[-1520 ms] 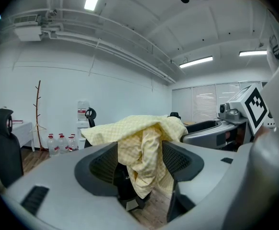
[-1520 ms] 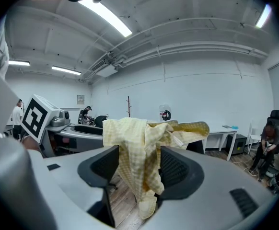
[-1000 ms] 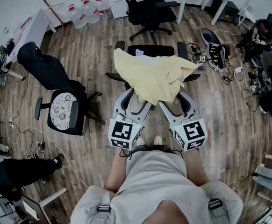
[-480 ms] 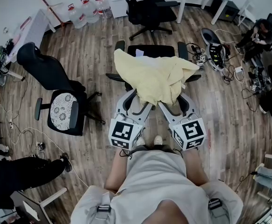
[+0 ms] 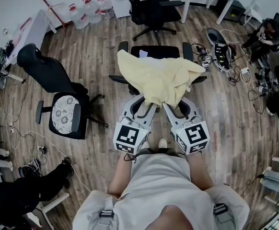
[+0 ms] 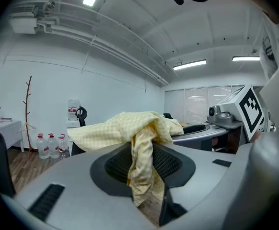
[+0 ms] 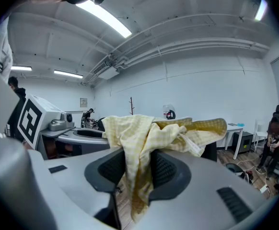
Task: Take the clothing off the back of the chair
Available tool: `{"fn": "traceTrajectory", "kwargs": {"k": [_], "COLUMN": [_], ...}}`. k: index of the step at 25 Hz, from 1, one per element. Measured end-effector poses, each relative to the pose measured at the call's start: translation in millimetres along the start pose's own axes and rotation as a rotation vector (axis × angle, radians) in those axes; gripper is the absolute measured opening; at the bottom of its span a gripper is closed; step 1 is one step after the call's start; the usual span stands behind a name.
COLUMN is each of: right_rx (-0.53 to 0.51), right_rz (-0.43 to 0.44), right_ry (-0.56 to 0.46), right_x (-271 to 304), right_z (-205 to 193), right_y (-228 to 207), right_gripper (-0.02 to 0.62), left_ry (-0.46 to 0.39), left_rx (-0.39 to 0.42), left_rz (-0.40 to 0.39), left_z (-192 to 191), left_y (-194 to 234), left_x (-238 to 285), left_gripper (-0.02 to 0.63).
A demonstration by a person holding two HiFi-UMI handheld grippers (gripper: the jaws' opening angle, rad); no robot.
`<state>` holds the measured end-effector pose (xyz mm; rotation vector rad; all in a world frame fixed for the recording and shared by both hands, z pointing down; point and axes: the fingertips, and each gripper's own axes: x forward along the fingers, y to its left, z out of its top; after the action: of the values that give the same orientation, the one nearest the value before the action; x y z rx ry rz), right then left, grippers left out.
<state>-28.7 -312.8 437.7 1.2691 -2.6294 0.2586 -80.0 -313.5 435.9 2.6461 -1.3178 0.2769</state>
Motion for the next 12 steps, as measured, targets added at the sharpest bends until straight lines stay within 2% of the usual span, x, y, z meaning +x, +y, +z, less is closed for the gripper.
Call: {"fn": "traceTrajectory", "kwargs": {"k": [6, 12], "right_rx": [0.01, 0.012], "right_rz": [-0.003, -0.011], "right_ry": [-0.011, -0.013], "right_x": [0.0, -0.6], "right_z": [0.8, 1.7], "right_y": [1.1, 3.1], "right_gripper": [0.11, 0.104], "left_ry": [-0.002, 0.0], "left_rx": [0.002, 0.004], "left_rz": [-0.014, -0.024], "left_z": [-1.3, -0.8], "left_y": [-2.8, -3.3], "left_x": [0.7, -1.0], "left_gripper": [0.097, 0.084]}}
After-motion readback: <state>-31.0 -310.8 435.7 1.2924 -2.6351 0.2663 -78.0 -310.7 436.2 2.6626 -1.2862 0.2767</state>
